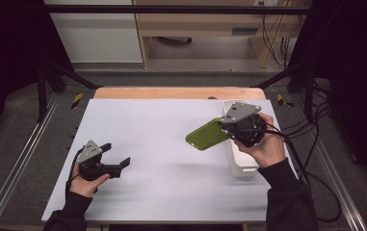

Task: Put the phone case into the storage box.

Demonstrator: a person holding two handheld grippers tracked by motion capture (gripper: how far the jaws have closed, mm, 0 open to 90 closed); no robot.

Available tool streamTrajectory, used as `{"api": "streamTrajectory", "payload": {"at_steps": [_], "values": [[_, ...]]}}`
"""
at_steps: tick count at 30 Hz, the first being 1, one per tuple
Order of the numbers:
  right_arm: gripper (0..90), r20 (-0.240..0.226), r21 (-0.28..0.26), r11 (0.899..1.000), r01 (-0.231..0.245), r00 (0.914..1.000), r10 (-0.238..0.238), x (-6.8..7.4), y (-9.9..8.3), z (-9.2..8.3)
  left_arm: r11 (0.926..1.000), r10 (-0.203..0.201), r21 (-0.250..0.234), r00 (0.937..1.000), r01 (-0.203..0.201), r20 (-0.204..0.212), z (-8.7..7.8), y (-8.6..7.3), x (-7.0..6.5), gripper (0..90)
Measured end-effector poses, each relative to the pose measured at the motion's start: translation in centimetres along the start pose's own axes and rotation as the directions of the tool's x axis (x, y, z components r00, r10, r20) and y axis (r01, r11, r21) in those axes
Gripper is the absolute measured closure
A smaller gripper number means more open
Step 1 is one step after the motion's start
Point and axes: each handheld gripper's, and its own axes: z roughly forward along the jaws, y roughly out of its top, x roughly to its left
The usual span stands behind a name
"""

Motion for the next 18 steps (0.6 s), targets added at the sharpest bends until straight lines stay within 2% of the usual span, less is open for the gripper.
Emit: {"api": "streamTrajectory", "payload": {"at_steps": [5,7,11,14,18], "values": [[80.4,0.009,-0.005,1.000,0.020,0.9998,-0.020,-0.5,0.6,-0.2,1.0000,-0.009,0.000,1.0000,0.009,0.002,0.0,-0.1,0.1,3.5],[80.4,0.029,-0.004,0.999,0.040,0.9988,-0.040,-0.9,0.9,-0.3,1.0000,-0.009,0.003,0.9999,0.009,0.005,0.0,-0.1,0.1,3.5],[80.4,0.045,0.010,0.998,0.056,0.9974,-0.056,-1.2,1.1,-0.3,1.0000,-0.006,0.007,0.9999,0.006,0.009,0.1,-0.2,0.0,3.5],[80.4,0.069,0.028,0.996,0.084,0.9939,-0.086,-1.6,1.2,-0.3,1.0000,-0.008,0.005,1.0000,0.007,0.007,0.1,-0.2,0.1,3.5],[80.4,0.077,0.042,0.994,0.098,0.9920,-0.101,-1.9,1.4,-0.3,1.0000,-0.009,0.005,0.9999,0.009,0.006,0.1,-0.2,0.2,3.5]]}}
